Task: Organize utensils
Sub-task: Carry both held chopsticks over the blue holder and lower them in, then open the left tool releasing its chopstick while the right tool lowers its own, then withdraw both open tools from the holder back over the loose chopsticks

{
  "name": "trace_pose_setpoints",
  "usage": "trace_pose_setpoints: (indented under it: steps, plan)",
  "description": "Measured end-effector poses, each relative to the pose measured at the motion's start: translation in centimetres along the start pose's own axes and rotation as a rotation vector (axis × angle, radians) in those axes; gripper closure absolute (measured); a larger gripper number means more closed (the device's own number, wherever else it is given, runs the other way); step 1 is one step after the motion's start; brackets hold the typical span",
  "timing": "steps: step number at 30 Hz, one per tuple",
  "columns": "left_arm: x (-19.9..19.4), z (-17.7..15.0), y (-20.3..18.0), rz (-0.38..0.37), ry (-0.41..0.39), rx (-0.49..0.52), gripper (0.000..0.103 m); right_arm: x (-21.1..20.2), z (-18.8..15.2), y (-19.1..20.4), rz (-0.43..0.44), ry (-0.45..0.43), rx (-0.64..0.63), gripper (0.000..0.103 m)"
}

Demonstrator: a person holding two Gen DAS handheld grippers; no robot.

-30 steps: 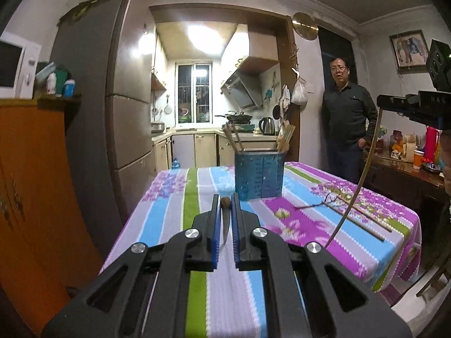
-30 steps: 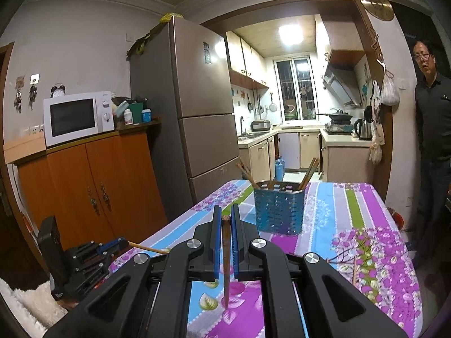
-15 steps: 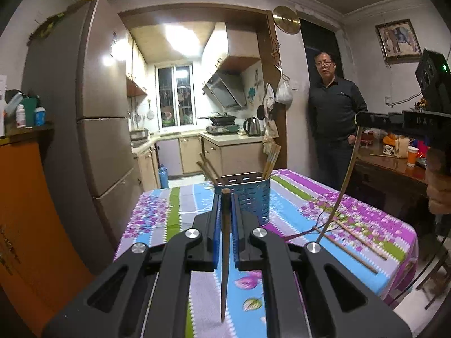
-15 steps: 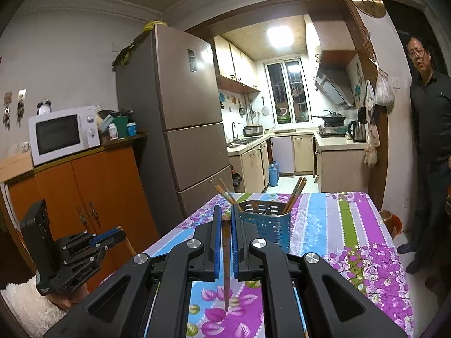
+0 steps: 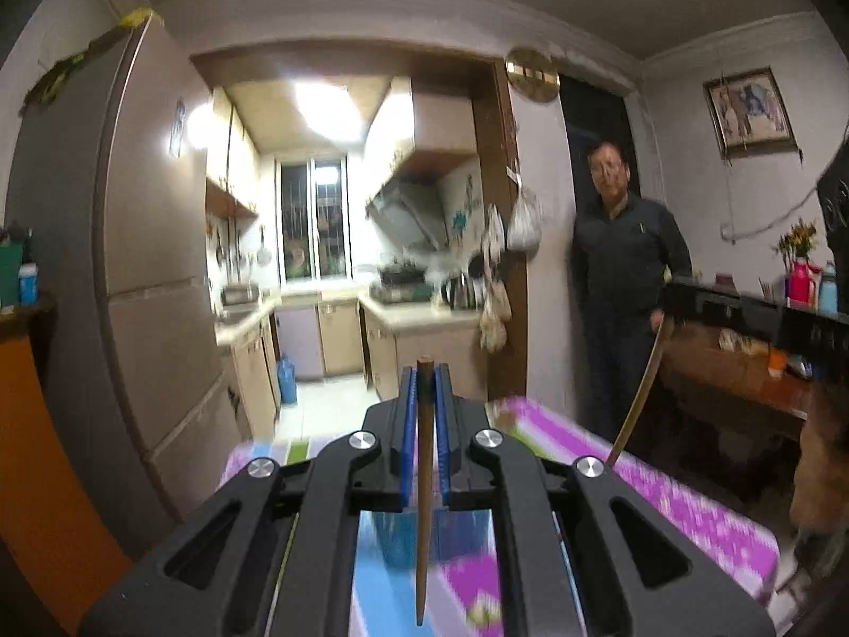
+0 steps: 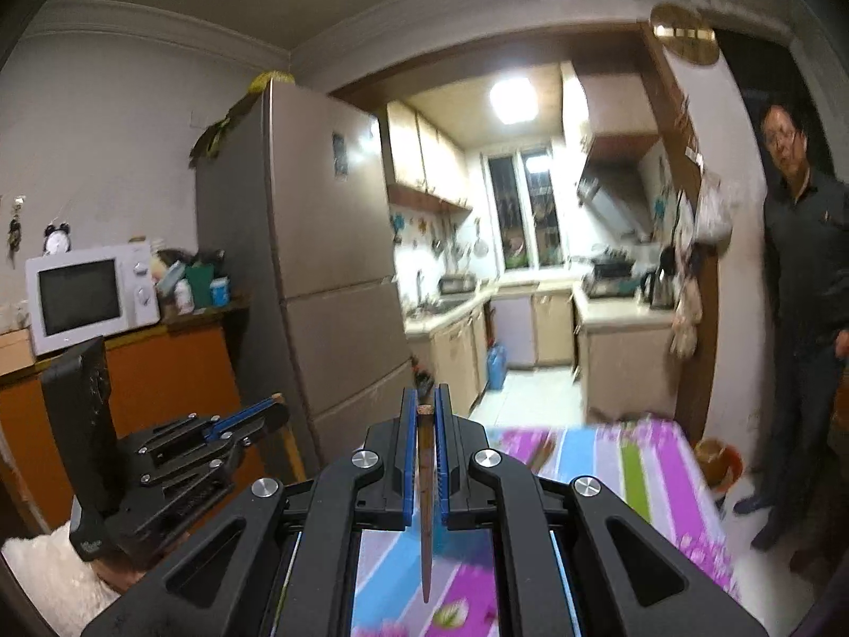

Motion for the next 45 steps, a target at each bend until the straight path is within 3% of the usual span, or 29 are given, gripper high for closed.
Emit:
trace_pose_setpoints:
  steps: [5,9,14,20,24,26,28,31,43,45]
  plan:
    - [4.2,3.7,-0.3,0.048,-0.128,-0.035,0.098,3.6,2.4,-1.3,-0.067,-0.069,0.001,0.095]
    - [8.0,4.0,0.7,0.071,-0.156,-0.122,0.098,7.4,2.3,-2.8,-0.115,-0.07,0.01,0.095]
    - [12.3,1.2,1.2,0.131,-0.107,-0.134,0.098,12.2,0.5,-4.2,-0.15,-0.019,0.029,0.095]
    - [14.9,-2.4,2.6,0.146,-0.037,-0.145,0.098,16.0,-2.2,-4.6,-0.168,0.045,0.021,0.095]
    - [16.1,-3.7,3.1,0.118,0.012,-0.153,0.098,17.7,-3.6,-4.8,-0.155,0.081,0.042,0.095]
    - [16.9,-4.0,3.6,0.139,0.032,-0.156,0.096,18.5,-4.2,-4.8,-0.143,0.11,0.053,0.095]
    - [17.3,-4.4,4.2,0.15,0.058,-0.174,0.087,18.8,-4.5,-5.2,-0.149,0.123,0.068,0.095]
    - [16.2,-3.6,4.9,0.177,0.019,-0.182,0.076,18.3,-4.4,-5.7,-0.163,0.12,0.071,0.095]
    - [10.8,-0.6,4.6,0.198,-0.067,-0.182,0.075,13.6,-3.0,-7.2,-0.154,0.114,0.129,0.095]
    - [8.9,-0.5,3.5,0.211,-0.082,-0.155,0.063,11.1,-3.0,-7.7,-0.135,0.125,0.151,0.095]
Point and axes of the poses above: each gripper's, at about its wrist camera, not at the fingertips, and x roughly the way its jaws point, y to its left, z to its top, the point moved 4 cm from there along x, roughly the way its jaws point
